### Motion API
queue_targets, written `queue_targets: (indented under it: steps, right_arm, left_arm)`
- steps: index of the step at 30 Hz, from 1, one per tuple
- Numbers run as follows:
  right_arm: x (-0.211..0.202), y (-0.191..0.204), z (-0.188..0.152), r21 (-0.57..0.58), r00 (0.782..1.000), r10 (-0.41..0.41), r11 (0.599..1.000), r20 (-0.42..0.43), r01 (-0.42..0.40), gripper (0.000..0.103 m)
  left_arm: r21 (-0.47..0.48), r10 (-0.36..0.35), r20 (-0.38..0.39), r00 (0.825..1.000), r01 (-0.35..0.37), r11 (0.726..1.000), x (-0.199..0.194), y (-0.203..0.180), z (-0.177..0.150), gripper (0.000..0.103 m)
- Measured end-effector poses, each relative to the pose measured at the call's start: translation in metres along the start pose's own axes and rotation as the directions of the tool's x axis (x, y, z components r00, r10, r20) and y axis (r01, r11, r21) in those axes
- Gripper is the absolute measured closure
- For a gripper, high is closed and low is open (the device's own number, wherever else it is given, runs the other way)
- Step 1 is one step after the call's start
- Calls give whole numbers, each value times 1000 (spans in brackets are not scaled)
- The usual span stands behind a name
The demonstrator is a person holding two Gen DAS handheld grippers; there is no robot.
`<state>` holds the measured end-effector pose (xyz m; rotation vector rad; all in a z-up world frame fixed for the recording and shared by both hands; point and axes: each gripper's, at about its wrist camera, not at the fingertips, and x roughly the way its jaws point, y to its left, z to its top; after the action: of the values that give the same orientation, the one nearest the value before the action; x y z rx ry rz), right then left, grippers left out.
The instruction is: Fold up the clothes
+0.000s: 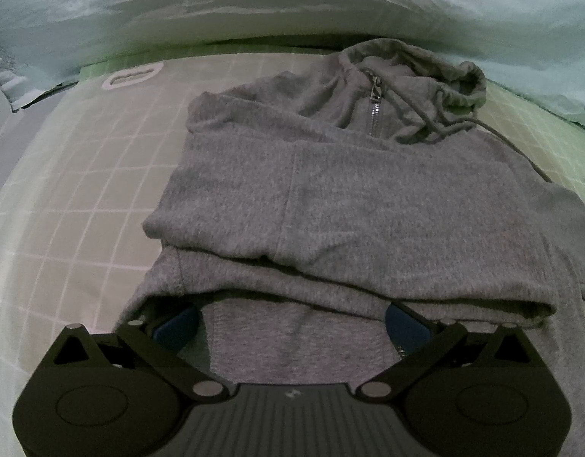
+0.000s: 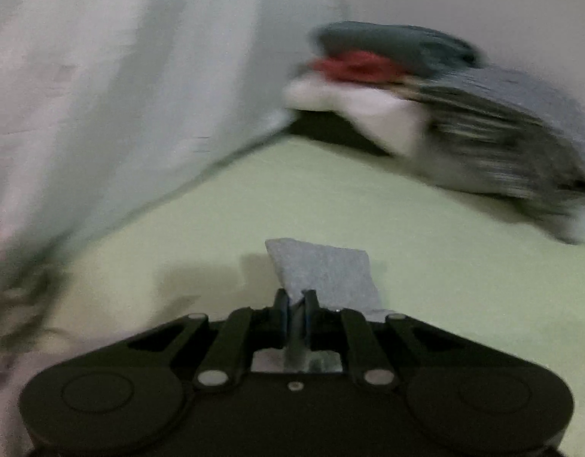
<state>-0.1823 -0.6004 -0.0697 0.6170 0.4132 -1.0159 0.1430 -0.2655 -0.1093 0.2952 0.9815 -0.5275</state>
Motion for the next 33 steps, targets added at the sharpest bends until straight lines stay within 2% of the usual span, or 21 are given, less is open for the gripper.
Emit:
queue_targets:
  steps: [2,4,6,7,8,9,11,12,14,16,19,22,25,28,31,33]
  right_arm:
    - [-4,28,3,-8,996,90,996,0,-90,94]
    - [-8,68,5,-43,976,217,975,-20,-218,94]
    - [-11,102,4,-74,945,323,943,-49,-326,94]
    - [-10,120,1,-86,923,375,920,-88,-383,94]
    - [-8,134,-4,-99,901,413,899,-132,-427,93]
    - [-7,146,-10,-114,889,428,887,-166,-448,89]
    - [-7,162,-24,-163,882,417,875,-221,-455,49]
    - [-10,164,-29,-178,885,406,877,-227,-447,41]
    - [-14,159,-36,-189,899,377,888,-222,-419,19]
    - [-17,145,-38,-183,924,325,914,-202,-362,14]
    - [-19,121,-39,-165,965,205,959,-164,-232,8]
    - [-20,91,-40,-156,989,64,984,-130,-84,5]
    - [-21,65,-44,-185,992,-77,981,-97,58,1]
    - [-19,45,-52,-206,978,-184,965,-95,161,1]
    - [-14,26,-58,-158,965,-223,967,-138,201,1]
    - [-9,19,-60,-118,960,-229,970,-163,211,1]
  left_arm:
    - [1,-1,4,1000,1,1000,0,0,0,0]
    - [2,-1,12,1000,1,1000,-1,0,-1,0]
    - [2,-2,21,1000,2,1000,-1,0,-3,0]
    - [2,-2,24,1000,2,1000,-2,1,-3,0]
    - [1,-2,27,1000,2,1000,-2,1,-4,0]
    - [1,-3,31,1000,3,1000,-2,1,-5,0]
    - [1,-3,35,999,3,1000,-3,1,-5,0]
    - [2,-4,38,999,4,1000,-3,1,-5,0]
    - [2,-5,45,999,5,1000,-3,2,-7,0]
    - [1,-5,53,999,5,1000,-4,2,-8,0]
    - [-10,3,51,999,-2,1000,-5,2,-9,0]
    - [-35,17,-4,1000,-17,999,-7,1,-4,0]
    - [-32,26,-7,1000,-26,999,-17,-2,1,1]
    - [11,28,46,999,-28,1000,-33,-11,9,1]
    - [76,2,99,995,-10,997,-45,-30,24,3]
    - [129,-54,121,991,38,991,-48,-46,33,9]
